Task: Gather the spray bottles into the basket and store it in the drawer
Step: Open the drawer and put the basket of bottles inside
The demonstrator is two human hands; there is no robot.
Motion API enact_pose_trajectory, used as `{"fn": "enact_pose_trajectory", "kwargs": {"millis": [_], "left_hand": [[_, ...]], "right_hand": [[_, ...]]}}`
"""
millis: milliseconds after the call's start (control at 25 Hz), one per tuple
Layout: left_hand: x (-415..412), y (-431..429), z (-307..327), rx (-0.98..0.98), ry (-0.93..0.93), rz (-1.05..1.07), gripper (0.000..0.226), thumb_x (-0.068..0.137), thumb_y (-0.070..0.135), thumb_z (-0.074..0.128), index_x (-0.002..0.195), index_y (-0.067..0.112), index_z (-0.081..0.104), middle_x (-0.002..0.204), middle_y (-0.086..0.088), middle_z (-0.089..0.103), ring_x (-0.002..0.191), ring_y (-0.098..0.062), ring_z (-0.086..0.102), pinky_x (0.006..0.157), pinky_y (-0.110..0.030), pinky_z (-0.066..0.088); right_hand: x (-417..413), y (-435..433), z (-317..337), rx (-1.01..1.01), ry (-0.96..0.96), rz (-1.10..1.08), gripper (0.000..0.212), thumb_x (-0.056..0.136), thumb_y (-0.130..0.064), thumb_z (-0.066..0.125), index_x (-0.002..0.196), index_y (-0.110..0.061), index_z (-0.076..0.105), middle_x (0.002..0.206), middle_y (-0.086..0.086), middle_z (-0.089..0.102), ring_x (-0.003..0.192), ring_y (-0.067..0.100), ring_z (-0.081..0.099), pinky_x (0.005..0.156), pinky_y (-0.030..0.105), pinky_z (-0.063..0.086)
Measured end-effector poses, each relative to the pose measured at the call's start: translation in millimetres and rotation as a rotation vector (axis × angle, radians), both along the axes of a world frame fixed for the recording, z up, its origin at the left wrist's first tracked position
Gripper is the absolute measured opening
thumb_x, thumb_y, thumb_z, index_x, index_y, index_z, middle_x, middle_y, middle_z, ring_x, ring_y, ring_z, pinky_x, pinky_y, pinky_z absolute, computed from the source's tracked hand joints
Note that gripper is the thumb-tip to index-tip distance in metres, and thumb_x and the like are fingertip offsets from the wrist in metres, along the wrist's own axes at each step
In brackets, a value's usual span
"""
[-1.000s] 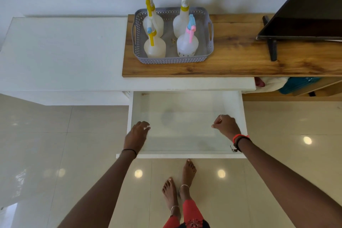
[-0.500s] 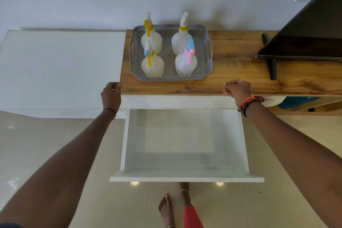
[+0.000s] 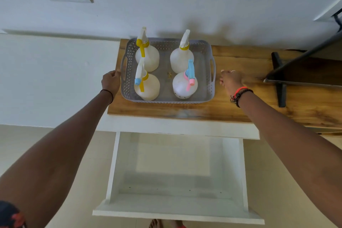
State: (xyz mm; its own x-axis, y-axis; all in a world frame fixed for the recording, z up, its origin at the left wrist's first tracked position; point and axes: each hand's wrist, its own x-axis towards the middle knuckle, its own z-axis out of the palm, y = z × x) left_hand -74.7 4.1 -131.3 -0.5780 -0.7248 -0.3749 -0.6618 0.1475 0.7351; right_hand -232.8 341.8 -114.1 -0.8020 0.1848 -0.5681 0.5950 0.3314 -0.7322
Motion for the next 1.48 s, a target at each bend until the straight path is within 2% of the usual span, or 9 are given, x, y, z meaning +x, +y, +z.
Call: {"fn": "enact_pose_trajectory", "kwargs": {"millis": [120, 240, 400, 520, 680, 840, 1080, 1360, 1480], "left_hand": [[-12, -6, -7, 0.011, 0.030, 0.021, 0.035, 0.097, 0.033, 0.045, 0.083, 0.007, 0.062, 0.082, -0.009, 0.053, 0.081, -0.018, 0.043, 0.074, -0.028, 0.036], [-21, -10, -10, 0.016, 0.084, 0.032, 0.035, 0.096, 0.033, 0.048, 0.086, 0.006, 0.068, 0.081, -0.010, 0.058, 0.079, -0.018, 0.048, 0.074, -0.028, 0.040], [-25, -11, -11, 0.041, 0.130, 0.011, 0.026, 0.093, 0.025, 0.057, 0.094, 0.005, 0.073, 0.074, -0.001, 0.066, 0.078, -0.014, 0.061, 0.083, -0.030, 0.050], [-26, -11, -10, 0.020, 0.123, -0.008, 0.020, 0.094, 0.021, 0.056, 0.080, 0.011, 0.067, 0.065, 0.004, 0.060, 0.067, -0.012, 0.058, 0.077, -0.032, 0.050], [-27, -11, -8, -0.008, 0.108, -0.027, 0.022, 0.095, 0.019, 0.054, 0.080, 0.008, 0.065, 0.080, -0.013, 0.065, 0.082, -0.023, 0.062, 0.087, -0.038, 0.056], [-24, -10, -8, -0.022, 0.097, -0.038, 0.021, 0.096, 0.016, 0.052, 0.082, 0.005, 0.064, 0.085, -0.016, 0.063, 0.081, -0.023, 0.060, 0.090, -0.046, 0.057], [-13, -9, -10, -0.024, 0.078, -0.040, 0.022, 0.096, 0.013, 0.051, 0.084, 0.002, 0.067, 0.085, -0.017, 0.064, 0.082, -0.023, 0.060, 0.089, -0.051, 0.057], [1, -8, -15, -0.024, 0.066, -0.049, 0.030, 0.095, 0.015, 0.051, 0.085, -0.009, 0.067, 0.082, -0.019, 0.064, 0.080, -0.023, 0.060, 0.086, -0.054, 0.056], [8, -6, -13, -0.047, 0.064, -0.059, 0.026, 0.095, 0.015, 0.051, 0.082, -0.001, 0.067, 0.082, -0.018, 0.064, 0.079, -0.022, 0.060, 0.087, -0.052, 0.057]], "right_hand": [[-14, -12, -2, -0.003, -0.019, 0.068, 0.017, 0.096, -0.026, 0.048, 0.088, -0.011, 0.051, 0.080, 0.004, 0.052, 0.068, 0.015, 0.048, 0.070, 0.029, 0.042], [-22, -23, -3, -0.028, -0.007, 0.105, 0.020, 0.095, -0.020, 0.048, 0.077, -0.012, 0.053, 0.072, 0.004, 0.052, 0.066, 0.018, 0.050, 0.071, 0.034, 0.046], [-24, -29, -7, -0.027, 0.027, 0.097, 0.021, 0.097, -0.011, 0.045, 0.100, 0.000, 0.062, 0.095, 0.013, 0.061, 0.087, 0.023, 0.060, 0.091, 0.039, 0.056], [-22, -31, -4, 0.038, 0.050, 0.096, 0.016, 0.094, -0.003, 0.045, 0.087, -0.006, 0.060, 0.093, 0.015, 0.061, 0.085, 0.024, 0.060, 0.091, 0.044, 0.056], [-18, -34, 4, 0.112, 0.058, 0.092, 0.027, 0.090, 0.006, 0.045, 0.071, -0.009, 0.056, 0.107, 0.022, 0.069, 0.096, 0.033, 0.068, 0.087, 0.045, 0.058], [-14, -33, 9, 0.186, 0.074, 0.118, 0.027, 0.090, 0.008, 0.044, 0.071, -0.007, 0.056, 0.110, 0.025, 0.068, 0.102, 0.036, 0.068, 0.086, 0.046, 0.058], [1, -29, 10, 0.198, 0.080, 0.134, 0.020, 0.091, 0.008, 0.045, 0.099, 0.005, 0.064, 0.111, 0.027, 0.067, 0.085, 0.025, 0.064, 0.087, 0.044, 0.058], [19, -27, 15, 0.203, 0.086, 0.141, 0.024, 0.091, 0.008, 0.047, 0.074, -0.006, 0.058, 0.110, 0.026, 0.068, 0.092, 0.030, 0.067, 0.087, 0.045, 0.057], [26, -25, 14, 0.206, 0.073, 0.126, 0.018, 0.091, 0.008, 0.048, 0.096, 0.005, 0.065, 0.111, 0.025, 0.068, 0.096, 0.032, 0.069, 0.085, 0.044, 0.058]]}}
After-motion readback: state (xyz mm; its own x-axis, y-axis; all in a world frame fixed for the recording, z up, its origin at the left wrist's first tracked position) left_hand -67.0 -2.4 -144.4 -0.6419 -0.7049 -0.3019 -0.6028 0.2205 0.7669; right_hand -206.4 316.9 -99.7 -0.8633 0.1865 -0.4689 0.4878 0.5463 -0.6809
